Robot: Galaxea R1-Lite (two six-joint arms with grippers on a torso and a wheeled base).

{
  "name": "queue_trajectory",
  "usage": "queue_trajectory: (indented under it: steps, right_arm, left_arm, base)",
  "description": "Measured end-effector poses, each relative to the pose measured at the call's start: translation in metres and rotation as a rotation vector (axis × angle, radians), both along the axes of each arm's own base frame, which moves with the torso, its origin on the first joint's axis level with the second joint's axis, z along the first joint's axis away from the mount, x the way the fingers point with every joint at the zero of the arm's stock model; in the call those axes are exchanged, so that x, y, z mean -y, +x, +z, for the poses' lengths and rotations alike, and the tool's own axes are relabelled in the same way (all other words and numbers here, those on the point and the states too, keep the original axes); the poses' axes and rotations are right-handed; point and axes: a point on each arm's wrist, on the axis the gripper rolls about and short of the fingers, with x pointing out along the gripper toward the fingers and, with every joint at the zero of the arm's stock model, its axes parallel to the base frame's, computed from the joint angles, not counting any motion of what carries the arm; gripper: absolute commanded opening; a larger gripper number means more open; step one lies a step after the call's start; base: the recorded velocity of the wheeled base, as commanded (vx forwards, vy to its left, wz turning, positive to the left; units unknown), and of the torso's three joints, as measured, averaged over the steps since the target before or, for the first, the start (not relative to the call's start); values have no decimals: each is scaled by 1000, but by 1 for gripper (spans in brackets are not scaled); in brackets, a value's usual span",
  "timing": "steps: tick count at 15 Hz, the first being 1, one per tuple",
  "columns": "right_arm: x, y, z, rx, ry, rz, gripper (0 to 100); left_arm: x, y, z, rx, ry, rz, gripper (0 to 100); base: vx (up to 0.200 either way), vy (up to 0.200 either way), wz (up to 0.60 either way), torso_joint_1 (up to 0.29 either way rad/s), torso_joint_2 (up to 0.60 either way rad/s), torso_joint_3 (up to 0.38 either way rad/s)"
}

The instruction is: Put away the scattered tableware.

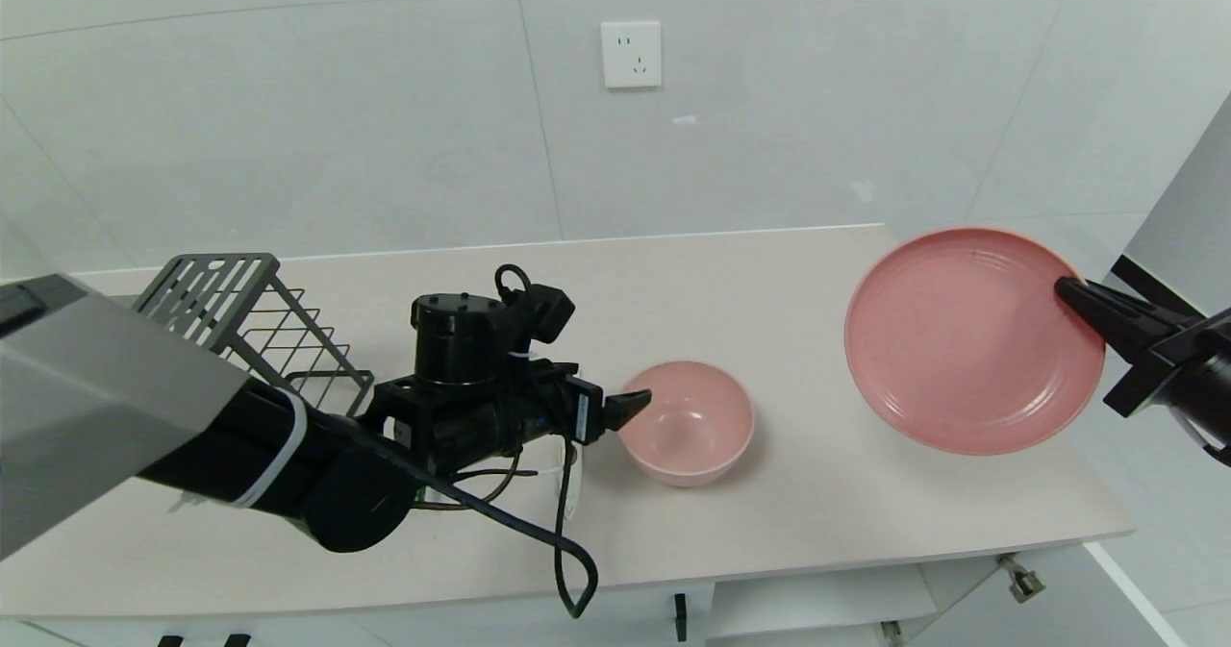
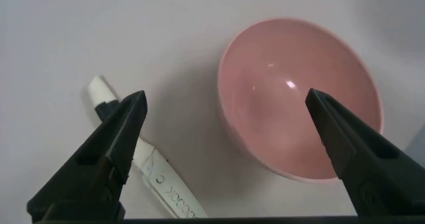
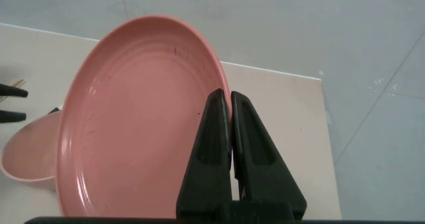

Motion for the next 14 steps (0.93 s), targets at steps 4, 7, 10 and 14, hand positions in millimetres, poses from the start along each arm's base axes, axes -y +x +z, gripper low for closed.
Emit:
queue_trajectory:
  steps: [4,7,10,14]
  right_arm:
    - [0,0,0,1,-1,1,0]
    - [0,0,0,0,-1,1,0]
    - [0,0,0,1,-3,1,0]
    - [0,0,0,1,-2,1,0]
  left_arm:
    - [9,1,-15,-24,12,-27,100]
    - [11,2,-21,-31,15,-30,100]
    - [11,3,-27,-47,23,-30,100]
    - [12,5,-33,-63,27,-23,100]
  base:
    - [0,0,0,0,0,0]
    - [0,0,0,0,0,0]
    - [0,0,0,0,0,0]
    - [0,0,0,0,0,0]
